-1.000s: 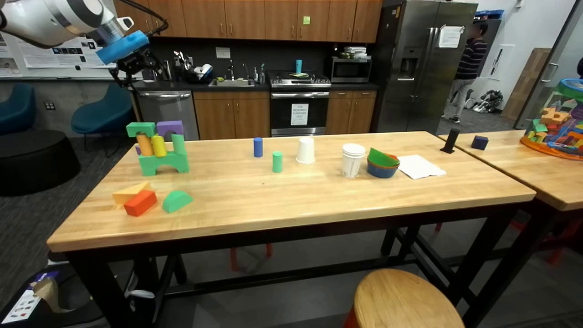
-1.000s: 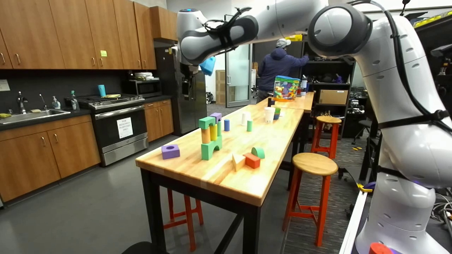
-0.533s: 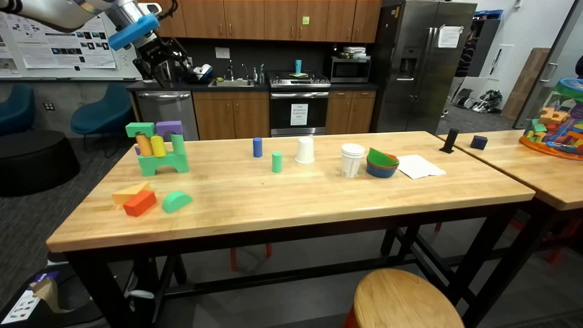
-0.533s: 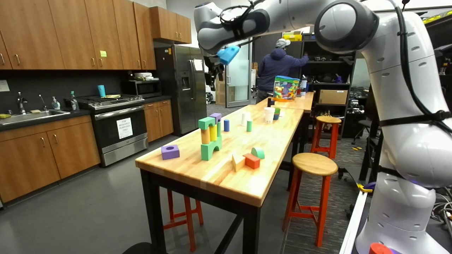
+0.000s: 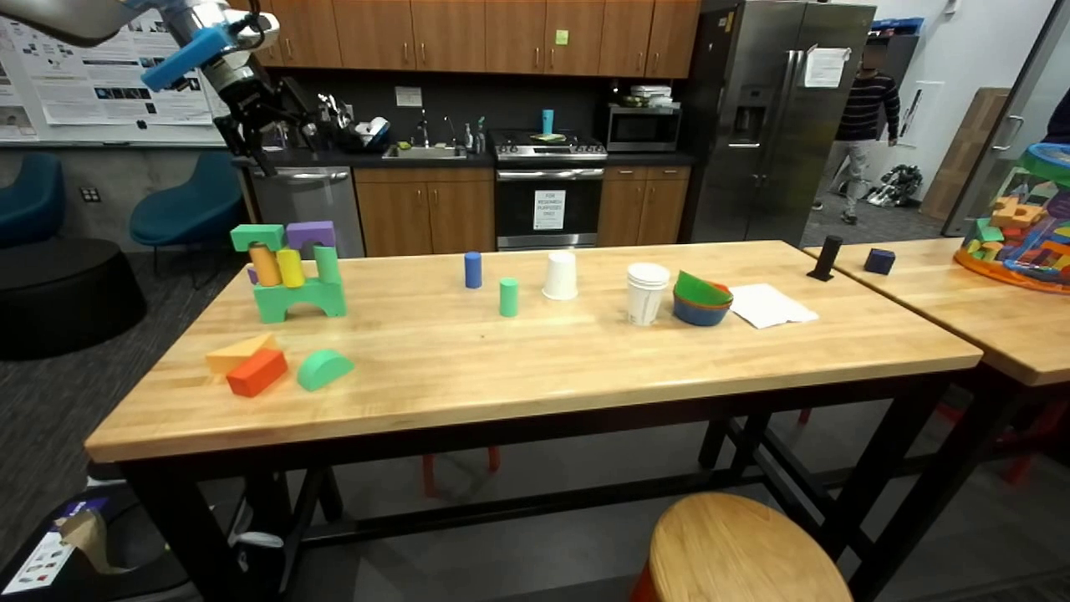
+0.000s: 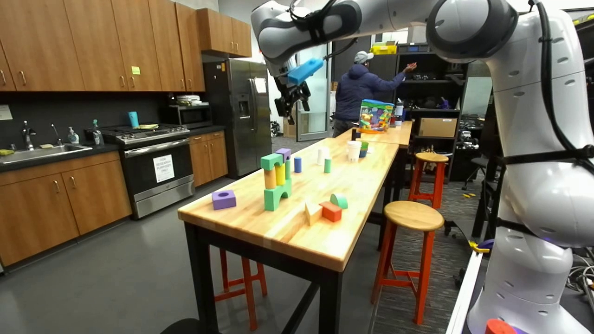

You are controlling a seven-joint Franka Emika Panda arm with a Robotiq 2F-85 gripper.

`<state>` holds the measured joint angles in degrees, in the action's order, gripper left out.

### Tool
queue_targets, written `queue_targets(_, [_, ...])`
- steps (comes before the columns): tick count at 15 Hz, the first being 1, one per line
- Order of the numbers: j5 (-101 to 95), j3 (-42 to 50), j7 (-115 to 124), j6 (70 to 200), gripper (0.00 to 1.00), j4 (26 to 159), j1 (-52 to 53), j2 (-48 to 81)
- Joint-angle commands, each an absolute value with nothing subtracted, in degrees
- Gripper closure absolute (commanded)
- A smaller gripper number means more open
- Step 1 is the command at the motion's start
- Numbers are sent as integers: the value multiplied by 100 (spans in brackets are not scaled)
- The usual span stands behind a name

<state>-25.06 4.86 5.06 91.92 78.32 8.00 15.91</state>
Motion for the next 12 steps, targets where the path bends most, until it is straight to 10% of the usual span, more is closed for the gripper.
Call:
queue_targets(1, [-2543, 266, 533, 9239, 0, 7928, 714, 1597])
queue_targets(12, [-2289, 235, 1528, 8569, 0, 7931, 575, 1562])
